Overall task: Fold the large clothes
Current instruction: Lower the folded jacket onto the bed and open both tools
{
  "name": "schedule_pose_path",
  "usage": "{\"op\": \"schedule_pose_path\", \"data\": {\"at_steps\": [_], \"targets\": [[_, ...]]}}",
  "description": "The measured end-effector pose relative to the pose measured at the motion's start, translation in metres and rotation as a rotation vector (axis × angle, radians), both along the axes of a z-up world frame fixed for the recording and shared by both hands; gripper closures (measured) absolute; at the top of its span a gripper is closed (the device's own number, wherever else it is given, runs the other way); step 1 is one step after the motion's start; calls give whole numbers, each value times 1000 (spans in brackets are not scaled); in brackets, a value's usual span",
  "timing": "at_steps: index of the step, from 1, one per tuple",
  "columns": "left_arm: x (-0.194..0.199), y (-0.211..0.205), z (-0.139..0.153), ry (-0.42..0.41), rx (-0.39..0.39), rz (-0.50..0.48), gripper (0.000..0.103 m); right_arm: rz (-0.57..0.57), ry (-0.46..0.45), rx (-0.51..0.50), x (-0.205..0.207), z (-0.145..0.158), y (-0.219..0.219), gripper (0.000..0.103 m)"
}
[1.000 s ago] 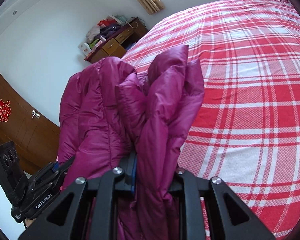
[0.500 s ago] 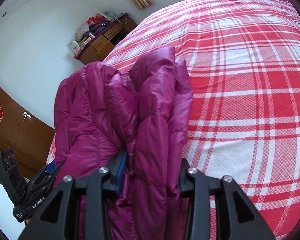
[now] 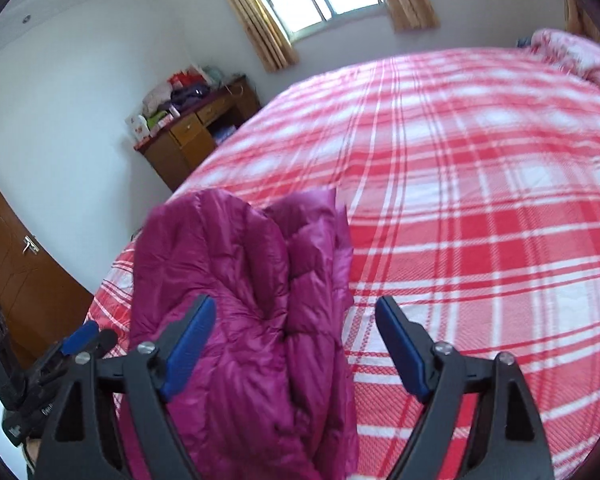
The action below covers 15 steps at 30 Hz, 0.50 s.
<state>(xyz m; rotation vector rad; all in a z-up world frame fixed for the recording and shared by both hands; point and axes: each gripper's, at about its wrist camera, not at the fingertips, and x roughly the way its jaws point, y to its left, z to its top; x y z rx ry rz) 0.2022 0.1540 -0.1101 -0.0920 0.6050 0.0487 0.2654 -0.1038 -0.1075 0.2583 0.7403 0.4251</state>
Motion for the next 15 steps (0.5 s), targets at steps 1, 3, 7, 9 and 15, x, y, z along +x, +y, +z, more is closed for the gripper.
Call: {"op": "schedule_pose_path", "data": {"at_steps": [1, 3, 7, 9, 15], "targets": [[-4, -4, 8, -18, 3, -8, 25, 0, -17, -9, -11, 7, 1, 18], [-15, -9, 22, -53, 10, -23, 24, -5, -50, -26, -28, 19, 3, 18], [-31, -17, 42, -107, 15, -42, 16, -32, -116, -57, -60, 39, 4, 16], [-38, -19, 52, -134, 8, -38, 14, -40, -143, -68, -70, 47, 2, 13], [-49, -25, 65, -167, -2, -59, 13, -74, -178, -68, -89, 63, -9, 13]]}}
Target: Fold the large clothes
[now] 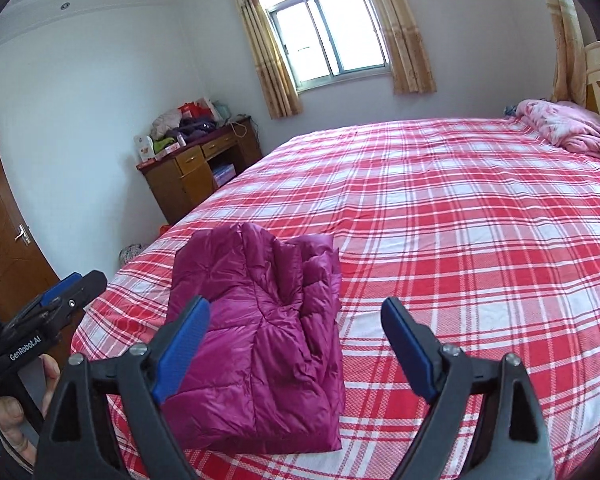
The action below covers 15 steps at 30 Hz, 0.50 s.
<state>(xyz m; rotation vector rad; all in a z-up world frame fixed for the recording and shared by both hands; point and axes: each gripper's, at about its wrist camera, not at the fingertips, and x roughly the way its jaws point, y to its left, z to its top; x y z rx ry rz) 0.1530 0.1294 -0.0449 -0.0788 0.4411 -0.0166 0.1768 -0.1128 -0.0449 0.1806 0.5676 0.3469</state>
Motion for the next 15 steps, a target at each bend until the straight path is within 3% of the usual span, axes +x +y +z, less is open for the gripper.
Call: {"op": "schedule_pose_path", "data": {"at_steps": [15], "targets": [[-7, -2, 8, -31, 4, 7, 13, 2, -32, -3, -10, 8, 2, 11]]}}
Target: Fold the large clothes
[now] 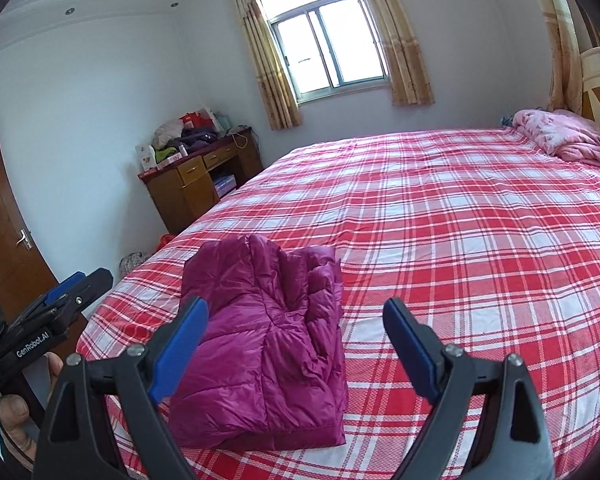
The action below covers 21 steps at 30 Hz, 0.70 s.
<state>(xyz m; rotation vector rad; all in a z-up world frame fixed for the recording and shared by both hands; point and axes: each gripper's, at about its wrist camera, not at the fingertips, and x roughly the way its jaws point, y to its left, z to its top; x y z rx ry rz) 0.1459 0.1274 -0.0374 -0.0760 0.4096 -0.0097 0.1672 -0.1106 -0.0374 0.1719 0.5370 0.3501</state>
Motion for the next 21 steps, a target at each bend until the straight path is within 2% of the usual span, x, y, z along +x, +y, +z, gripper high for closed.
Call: {"op": "schedule_pose_path", "data": {"at_steps": [21], "targets": [[-2, 1, 0, 1, 5, 10, 13, 0, 4, 4, -7, -2, 3, 11]]}}
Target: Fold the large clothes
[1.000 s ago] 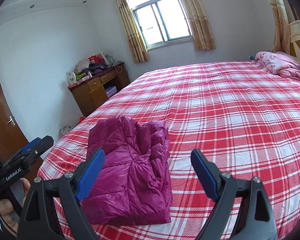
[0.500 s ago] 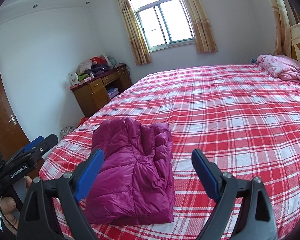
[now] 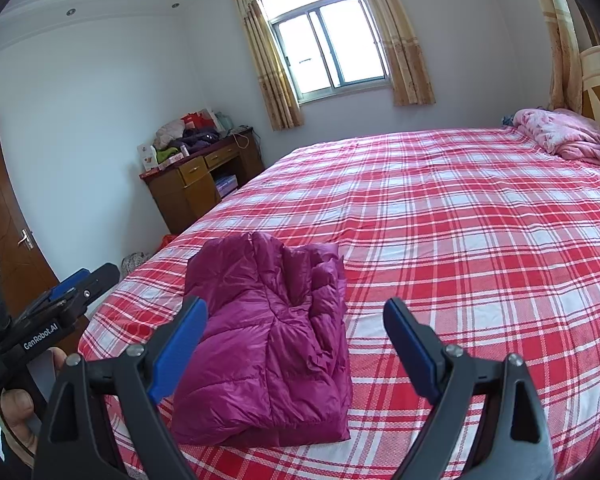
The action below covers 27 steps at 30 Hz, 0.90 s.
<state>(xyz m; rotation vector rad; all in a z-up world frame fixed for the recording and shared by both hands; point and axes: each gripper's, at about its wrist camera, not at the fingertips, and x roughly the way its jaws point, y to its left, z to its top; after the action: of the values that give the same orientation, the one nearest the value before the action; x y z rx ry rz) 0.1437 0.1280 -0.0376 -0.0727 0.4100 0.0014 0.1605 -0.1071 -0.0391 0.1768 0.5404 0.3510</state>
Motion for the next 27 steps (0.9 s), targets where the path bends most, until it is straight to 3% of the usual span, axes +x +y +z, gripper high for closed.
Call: {"op": "schedule_pose_path", "data": {"at_steps": [27], "targets": [[3, 4, 2, 3, 7, 38, 13, 3, 0, 9, -2, -1, 2, 11]]}}
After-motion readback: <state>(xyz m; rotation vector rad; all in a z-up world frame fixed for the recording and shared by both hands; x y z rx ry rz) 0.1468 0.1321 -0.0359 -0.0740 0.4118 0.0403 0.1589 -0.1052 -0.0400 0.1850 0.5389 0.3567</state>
